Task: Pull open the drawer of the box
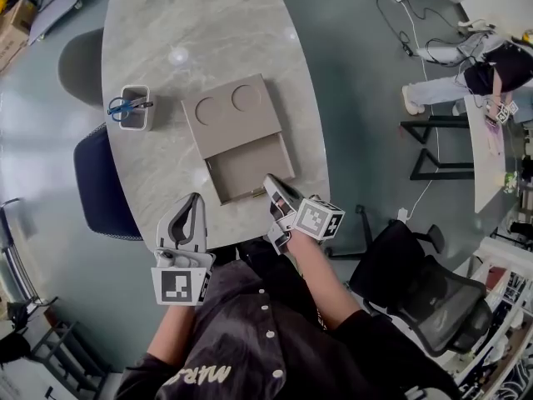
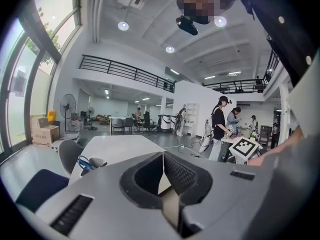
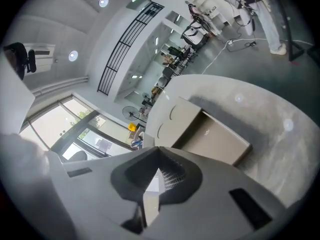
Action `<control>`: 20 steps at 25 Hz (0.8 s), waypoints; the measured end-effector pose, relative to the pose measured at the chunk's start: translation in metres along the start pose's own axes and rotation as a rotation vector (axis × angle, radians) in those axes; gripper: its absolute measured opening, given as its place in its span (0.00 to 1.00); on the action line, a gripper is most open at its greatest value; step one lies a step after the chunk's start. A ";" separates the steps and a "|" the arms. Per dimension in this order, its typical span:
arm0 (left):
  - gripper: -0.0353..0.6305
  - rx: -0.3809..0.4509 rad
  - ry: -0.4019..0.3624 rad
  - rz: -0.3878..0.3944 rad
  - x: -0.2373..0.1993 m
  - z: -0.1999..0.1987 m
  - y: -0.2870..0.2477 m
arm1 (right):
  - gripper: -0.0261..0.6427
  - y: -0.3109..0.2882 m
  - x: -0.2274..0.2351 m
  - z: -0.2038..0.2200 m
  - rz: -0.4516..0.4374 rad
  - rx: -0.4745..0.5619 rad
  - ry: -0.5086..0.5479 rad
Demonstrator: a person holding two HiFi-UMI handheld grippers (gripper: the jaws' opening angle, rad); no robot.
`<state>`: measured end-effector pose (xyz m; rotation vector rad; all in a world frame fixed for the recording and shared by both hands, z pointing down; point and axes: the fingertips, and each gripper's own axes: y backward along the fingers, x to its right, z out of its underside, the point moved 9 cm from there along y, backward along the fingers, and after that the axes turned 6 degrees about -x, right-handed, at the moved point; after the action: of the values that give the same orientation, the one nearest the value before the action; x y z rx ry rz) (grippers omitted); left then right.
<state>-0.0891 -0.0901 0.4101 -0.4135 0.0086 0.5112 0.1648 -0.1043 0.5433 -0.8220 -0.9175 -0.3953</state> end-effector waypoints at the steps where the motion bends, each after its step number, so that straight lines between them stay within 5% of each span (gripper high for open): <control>1: 0.08 0.012 -0.006 -0.002 -0.001 -0.004 0.001 | 0.04 0.001 -0.009 -0.005 -0.018 0.010 0.020; 9: 0.08 0.117 -0.035 -0.011 -0.007 -0.035 0.002 | 0.04 0.010 -0.082 -0.041 -0.153 0.126 0.255; 20: 0.08 0.222 -0.039 0.006 -0.009 -0.072 0.010 | 0.03 0.049 -0.162 -0.075 -0.131 0.335 0.706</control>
<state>-0.0953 -0.1146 0.3415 -0.1865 0.0287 0.5182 0.1446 -0.1361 0.3619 -0.2712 -0.3567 -0.5782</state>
